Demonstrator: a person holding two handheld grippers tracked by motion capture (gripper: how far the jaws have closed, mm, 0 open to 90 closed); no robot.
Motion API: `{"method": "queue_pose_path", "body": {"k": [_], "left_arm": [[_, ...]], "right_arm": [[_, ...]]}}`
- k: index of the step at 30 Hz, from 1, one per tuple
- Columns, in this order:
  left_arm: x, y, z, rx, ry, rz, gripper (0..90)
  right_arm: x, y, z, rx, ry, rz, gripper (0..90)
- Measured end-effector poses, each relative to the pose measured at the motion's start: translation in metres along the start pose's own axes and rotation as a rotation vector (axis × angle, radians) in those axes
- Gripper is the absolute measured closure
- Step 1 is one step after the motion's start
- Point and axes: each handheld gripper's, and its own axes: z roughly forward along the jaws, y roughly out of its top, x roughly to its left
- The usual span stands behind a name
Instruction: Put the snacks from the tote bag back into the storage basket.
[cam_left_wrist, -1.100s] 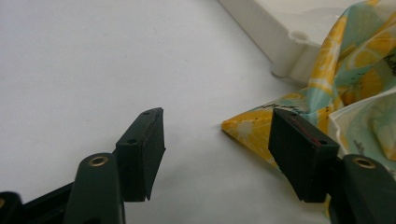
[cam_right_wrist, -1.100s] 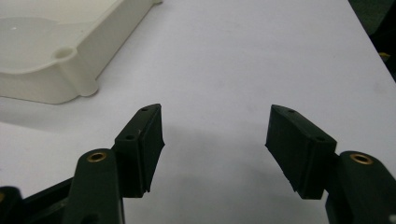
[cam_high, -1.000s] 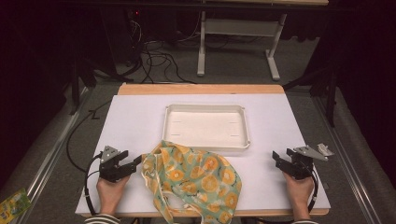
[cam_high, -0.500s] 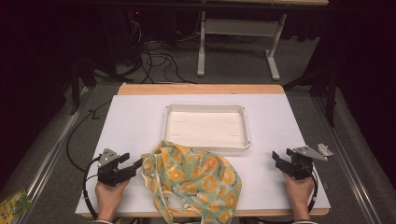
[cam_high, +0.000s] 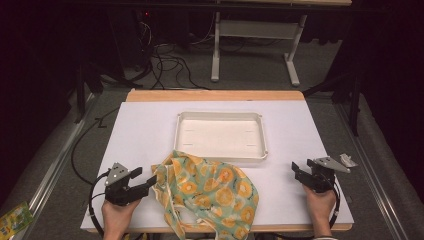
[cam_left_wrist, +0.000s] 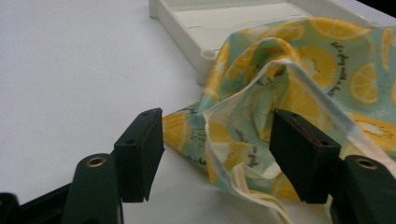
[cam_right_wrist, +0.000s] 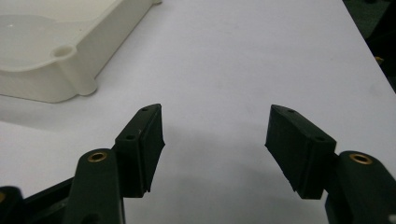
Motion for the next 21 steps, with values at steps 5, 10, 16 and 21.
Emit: {"method": "queue_pose_path", "body": {"k": [5, 10, 16, 21], "left_arm": [[-0.009, 0.002, 0.001, -0.009, -0.043, -0.001, 33.1], [-0.02, 0.0, 0.005, -0.01, -0.085, 0.006, 30.4], [-0.034, 0.002, 0.012, 0.007, -0.112, 0.041, 29.8], [-0.041, 0.002, 0.022, 0.034, -0.133, 0.041, 29.6]], "right_arm": [[0.0, 0.0, 0.001, 0.004, -0.001, -0.005, 37.3], [0.001, 0.0, 0.001, 0.006, -0.008, -0.006, 37.5], [0.002, 0.0, 0.001, 0.012, -0.014, -0.017, 37.7], [0.002, 0.0, 0.001, 0.01, -0.012, -0.012, 37.7]]}}
